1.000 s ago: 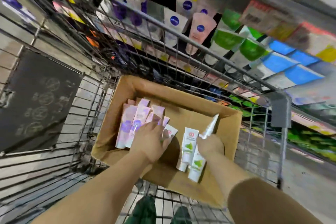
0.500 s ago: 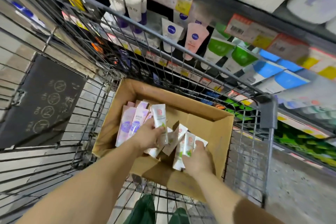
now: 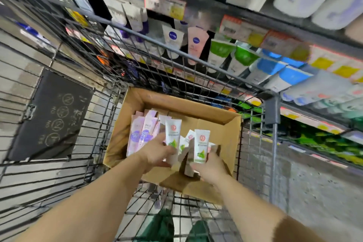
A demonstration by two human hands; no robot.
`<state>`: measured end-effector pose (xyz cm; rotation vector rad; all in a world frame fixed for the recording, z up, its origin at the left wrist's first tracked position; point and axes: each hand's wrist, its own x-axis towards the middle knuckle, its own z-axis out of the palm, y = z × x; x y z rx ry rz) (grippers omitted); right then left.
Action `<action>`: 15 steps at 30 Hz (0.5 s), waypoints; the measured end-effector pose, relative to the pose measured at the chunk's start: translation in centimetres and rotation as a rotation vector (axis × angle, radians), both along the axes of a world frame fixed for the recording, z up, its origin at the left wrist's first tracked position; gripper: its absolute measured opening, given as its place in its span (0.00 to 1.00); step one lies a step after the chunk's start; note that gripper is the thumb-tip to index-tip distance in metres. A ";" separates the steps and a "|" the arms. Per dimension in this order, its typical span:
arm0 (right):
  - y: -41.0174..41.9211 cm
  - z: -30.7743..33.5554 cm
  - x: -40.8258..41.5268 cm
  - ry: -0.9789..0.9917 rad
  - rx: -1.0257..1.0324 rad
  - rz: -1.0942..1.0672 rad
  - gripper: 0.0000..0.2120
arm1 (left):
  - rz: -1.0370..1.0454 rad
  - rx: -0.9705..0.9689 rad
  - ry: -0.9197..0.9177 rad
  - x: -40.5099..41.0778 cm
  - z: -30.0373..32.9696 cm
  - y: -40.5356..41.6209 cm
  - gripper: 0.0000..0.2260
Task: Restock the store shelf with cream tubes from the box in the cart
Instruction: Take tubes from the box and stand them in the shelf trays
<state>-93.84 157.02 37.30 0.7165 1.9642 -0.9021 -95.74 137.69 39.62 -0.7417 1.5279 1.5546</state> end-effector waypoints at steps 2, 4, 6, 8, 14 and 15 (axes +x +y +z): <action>0.6 3.7 -0.9 0.078 -0.062 -0.045 0.26 | -0.086 0.020 0.059 -1.2 3.1 1.6 0.16; 1.8 8.0 -2.0 0.170 -0.125 -0.060 0.25 | -0.175 0.056 0.134 -3.0 7.3 3.4 0.14; 3.8 13.0 -3.1 0.274 -0.145 -0.033 0.25 | -0.280 0.104 0.222 -5.0 11.8 5.3 0.14; 6.7 18.6 -4.0 0.394 -0.163 -0.004 0.24 | -0.395 0.151 0.334 -6.9 16.6 7.9 0.16; 18.8 32.4 -3.5 0.679 -0.238 -0.002 0.13 | -0.594 0.241 0.589 -9.0 29.4 20.5 0.15; 21.3 34.3 -2.7 0.704 -0.258 -0.032 0.11 | -0.614 0.256 0.605 -8.6 31.4 23.2 0.14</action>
